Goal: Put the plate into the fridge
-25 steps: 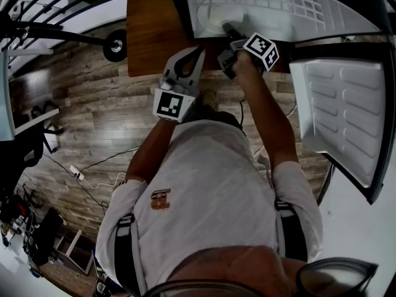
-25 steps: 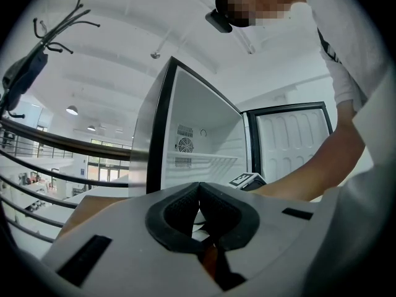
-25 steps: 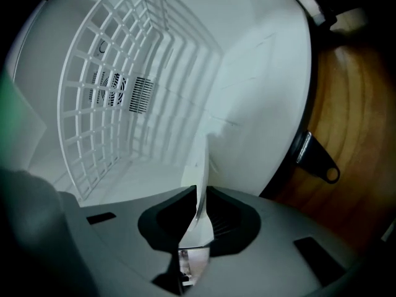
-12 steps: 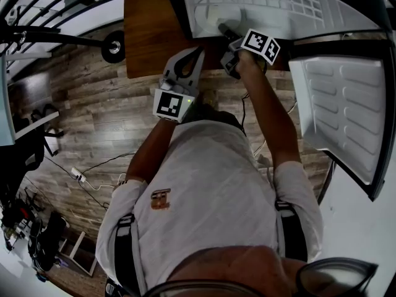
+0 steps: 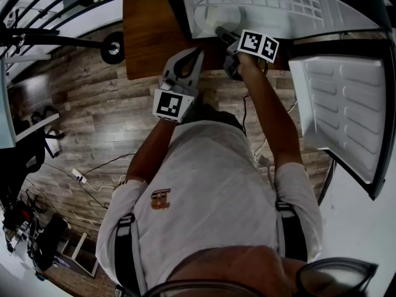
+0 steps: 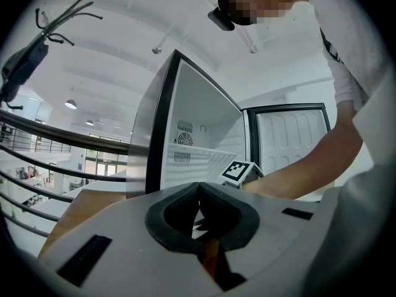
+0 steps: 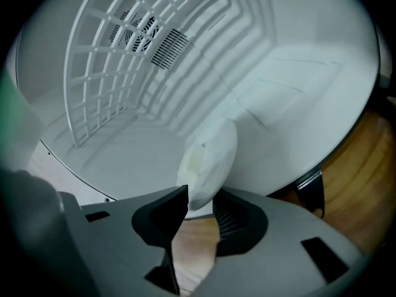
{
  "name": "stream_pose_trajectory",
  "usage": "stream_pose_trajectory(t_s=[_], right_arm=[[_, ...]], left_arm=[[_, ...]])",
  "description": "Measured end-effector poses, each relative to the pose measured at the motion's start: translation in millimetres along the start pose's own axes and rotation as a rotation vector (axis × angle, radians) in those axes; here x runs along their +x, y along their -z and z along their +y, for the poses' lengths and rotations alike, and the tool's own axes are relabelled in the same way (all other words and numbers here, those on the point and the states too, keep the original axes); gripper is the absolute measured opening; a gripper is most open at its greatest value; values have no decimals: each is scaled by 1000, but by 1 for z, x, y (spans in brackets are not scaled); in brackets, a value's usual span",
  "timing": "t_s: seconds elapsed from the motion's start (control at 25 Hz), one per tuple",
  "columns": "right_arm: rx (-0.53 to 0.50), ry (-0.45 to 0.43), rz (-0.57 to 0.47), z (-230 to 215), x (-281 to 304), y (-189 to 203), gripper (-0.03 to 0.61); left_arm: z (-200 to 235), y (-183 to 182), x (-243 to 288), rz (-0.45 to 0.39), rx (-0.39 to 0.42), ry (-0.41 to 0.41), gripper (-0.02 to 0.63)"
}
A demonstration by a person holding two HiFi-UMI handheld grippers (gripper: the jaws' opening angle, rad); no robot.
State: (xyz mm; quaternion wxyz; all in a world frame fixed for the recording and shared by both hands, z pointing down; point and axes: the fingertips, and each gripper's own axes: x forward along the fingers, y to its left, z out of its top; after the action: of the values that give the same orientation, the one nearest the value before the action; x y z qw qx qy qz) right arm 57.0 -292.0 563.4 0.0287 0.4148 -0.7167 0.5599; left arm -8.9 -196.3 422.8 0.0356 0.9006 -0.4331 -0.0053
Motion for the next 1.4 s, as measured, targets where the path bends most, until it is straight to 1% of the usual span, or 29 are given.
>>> stream_pose_trajectory(t_s=[0.32,0.48,0.64,0.8,1.08,1.24,1.4], right_arm=[[-132,-14,90,4,-4,9,136],[-198,-41,143,7,-5,12,143],[-261,-50,196,7,-6,16,149],[-292,-42,230,5,-5,22,149],[-324,-55,324,0,-3,37,147],[-363,-30,354,-6,-2,42,146],[-393,-1,368,-12,-3,45,143]], left_arm=[[1,0,2,7,-8,7,18],[2,3,3,14,-17,10,18],[1,9,3,23,2,18,18],[0,7,4,22,-5,22,18],[3,9,4,31,-9,17,18],[4,9,5,33,-18,18,18],[5,14,5,40,-7,21,18]])
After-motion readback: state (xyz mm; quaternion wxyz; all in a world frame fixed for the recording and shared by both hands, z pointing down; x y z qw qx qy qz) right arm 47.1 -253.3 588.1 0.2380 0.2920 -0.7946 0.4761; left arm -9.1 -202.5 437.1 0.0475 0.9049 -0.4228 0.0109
